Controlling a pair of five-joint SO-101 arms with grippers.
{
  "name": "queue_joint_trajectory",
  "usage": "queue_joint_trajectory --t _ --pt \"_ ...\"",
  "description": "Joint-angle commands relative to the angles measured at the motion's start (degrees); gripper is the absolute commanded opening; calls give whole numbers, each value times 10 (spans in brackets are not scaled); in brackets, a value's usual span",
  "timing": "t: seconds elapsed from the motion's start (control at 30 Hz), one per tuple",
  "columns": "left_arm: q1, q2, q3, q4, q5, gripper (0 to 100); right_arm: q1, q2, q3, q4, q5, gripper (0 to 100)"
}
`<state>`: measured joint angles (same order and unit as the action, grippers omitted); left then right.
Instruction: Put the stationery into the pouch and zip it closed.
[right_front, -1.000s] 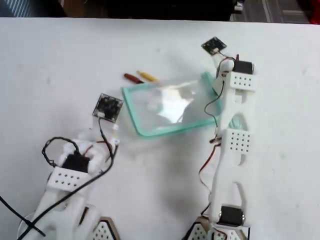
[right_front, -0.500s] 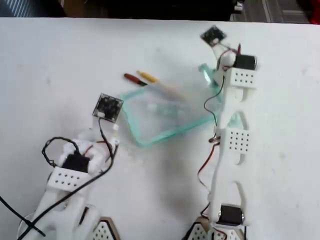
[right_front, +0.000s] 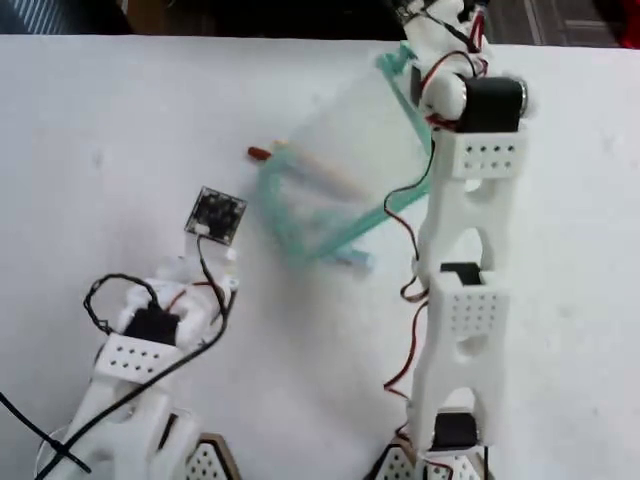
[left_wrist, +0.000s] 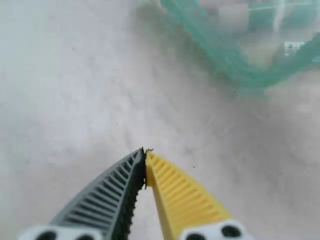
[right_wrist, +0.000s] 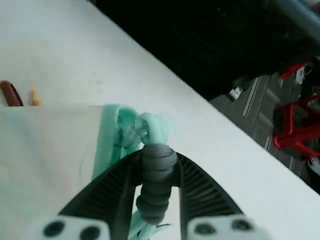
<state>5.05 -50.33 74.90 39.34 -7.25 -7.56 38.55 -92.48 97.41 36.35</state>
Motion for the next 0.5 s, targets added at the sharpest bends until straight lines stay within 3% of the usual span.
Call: queue_joint_trajectory --t 0.0,0.13,0.47 --pt "2 2 -36 -10 6 24 -29 -92 -16 14 -33 17" --pt "-30 2 -38 -11 10 24 -66 -158 19 14 -67 17" --pt "-109 1 -71 20 35 24 -208 -425 316 11 -71 17"
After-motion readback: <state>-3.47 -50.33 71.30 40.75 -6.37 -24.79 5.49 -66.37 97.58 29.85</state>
